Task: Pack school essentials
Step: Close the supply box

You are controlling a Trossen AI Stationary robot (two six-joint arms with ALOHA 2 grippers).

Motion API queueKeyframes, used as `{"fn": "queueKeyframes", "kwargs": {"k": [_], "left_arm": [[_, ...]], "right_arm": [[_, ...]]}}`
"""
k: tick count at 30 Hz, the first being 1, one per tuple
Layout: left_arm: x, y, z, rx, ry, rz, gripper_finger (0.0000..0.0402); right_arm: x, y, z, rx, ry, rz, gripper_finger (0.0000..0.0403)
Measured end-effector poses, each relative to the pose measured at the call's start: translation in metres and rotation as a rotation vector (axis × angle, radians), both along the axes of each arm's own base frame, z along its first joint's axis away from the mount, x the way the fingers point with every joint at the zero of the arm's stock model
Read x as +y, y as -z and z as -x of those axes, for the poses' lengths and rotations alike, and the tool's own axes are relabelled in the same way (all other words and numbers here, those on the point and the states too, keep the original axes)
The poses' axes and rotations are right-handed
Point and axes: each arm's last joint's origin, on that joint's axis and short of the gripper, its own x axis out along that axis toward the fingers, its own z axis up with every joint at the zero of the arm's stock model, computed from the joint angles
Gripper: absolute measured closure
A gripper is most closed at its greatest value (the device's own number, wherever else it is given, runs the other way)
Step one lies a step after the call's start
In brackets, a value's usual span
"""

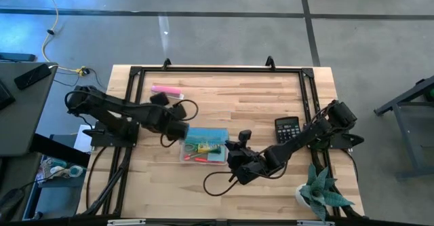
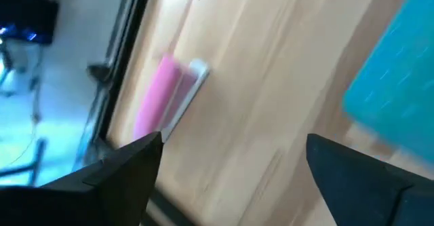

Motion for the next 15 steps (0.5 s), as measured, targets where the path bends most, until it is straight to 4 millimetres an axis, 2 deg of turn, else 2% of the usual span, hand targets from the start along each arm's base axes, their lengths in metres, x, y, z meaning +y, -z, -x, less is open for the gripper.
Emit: {"fn": "queueKeyframes", "kwargs": {"k": [2,9,15], "left_arm": [[0.006,-0.001,-0.008,-0.042,0.026,0.026,0.0061],[0.020,0.009,-0.028,-0.162,0.149,0.292,0.0111],[0.024,0.009,-0.033,-0.198,0.169,0.313,0.0145]], "right_arm": [[0.000,0.000,0.000,0.000,0.000,0.000,0.0382],[0.000,0.000,0.000,0.003,0.000,0.002,0.0382],[0.000,0.001,0.001,0.011,-0.001,0.007,0.0382]]}}
